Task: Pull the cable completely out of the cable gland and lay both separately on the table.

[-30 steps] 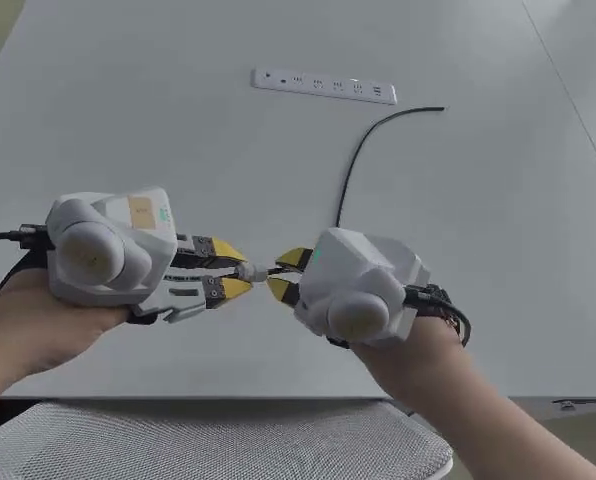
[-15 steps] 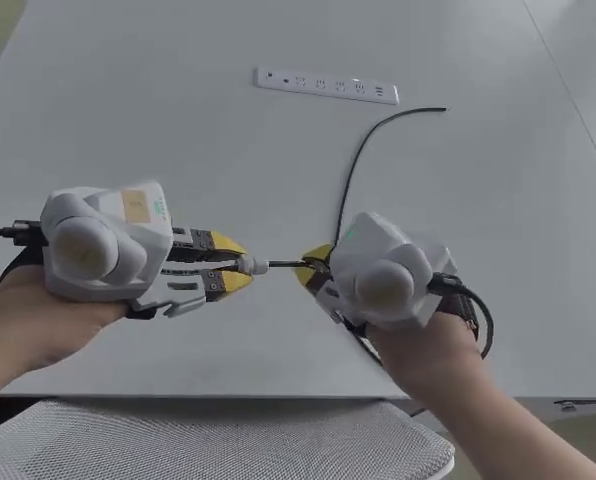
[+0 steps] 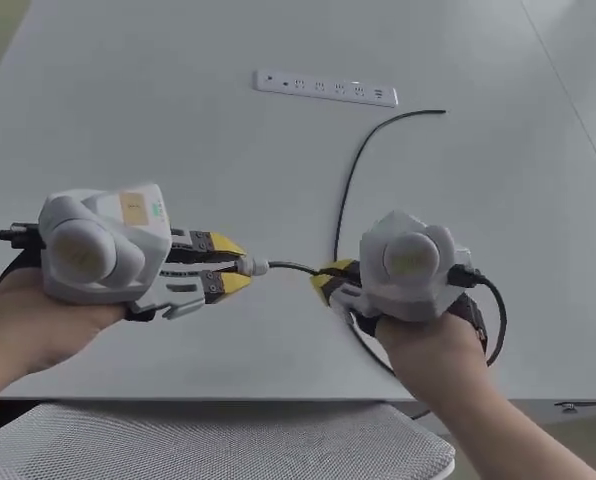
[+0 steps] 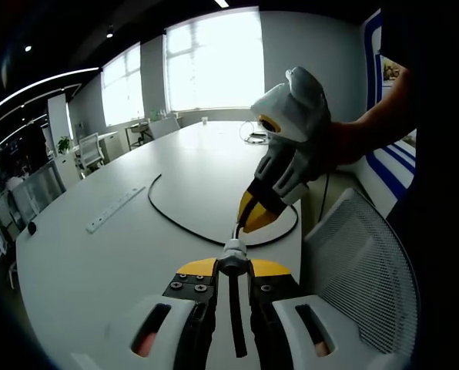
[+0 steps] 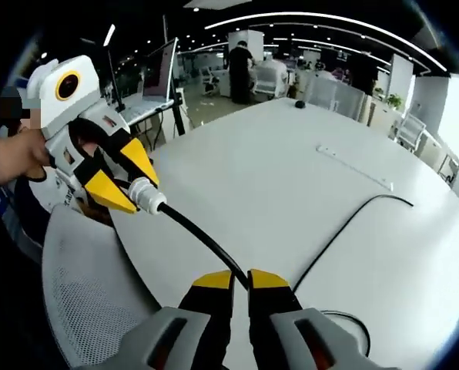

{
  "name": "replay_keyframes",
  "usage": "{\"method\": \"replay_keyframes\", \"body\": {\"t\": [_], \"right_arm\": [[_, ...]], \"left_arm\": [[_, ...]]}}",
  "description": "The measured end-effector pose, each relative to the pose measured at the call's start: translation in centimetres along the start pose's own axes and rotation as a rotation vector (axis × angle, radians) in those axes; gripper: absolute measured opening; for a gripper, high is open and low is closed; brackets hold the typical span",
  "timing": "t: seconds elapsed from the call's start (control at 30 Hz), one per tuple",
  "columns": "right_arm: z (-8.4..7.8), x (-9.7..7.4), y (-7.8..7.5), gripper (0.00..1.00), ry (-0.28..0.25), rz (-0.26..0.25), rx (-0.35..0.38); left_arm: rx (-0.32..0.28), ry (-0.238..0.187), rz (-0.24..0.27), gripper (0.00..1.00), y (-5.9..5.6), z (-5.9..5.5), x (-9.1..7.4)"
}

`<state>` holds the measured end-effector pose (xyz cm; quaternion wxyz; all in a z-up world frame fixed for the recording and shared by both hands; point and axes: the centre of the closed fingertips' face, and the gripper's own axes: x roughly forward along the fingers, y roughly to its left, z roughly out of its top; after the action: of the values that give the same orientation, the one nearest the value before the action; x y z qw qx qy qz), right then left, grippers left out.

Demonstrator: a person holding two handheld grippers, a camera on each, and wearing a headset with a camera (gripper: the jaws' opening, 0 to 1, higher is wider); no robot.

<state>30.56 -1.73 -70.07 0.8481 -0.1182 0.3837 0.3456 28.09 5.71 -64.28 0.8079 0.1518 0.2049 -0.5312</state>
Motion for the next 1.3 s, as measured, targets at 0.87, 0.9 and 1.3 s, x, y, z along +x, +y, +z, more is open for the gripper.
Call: {"method": "replay_keyframes", "body": {"t": [0.87, 0.9, 1.3], "right_arm": [[-2.8, 0.0, -1.3, 0.03, 0.047, -0.028, 0.075], [-2.7, 0.0, -1.3, 0.04, 0.043, -0.031, 0.059], [0.9, -0.6, 2.2, 0.23, -0.060, 0.067, -0.321]], "left_arm": [[0.002, 0.015, -0.002, 0.15, -0.3, -0.3, 0.3], [0.002, 0.014, -0.003, 0.15, -0.4, -0.3, 0.4], [0.007, 0.026, -0.014, 0.15, -0.7, -0.6, 0.7]]}}
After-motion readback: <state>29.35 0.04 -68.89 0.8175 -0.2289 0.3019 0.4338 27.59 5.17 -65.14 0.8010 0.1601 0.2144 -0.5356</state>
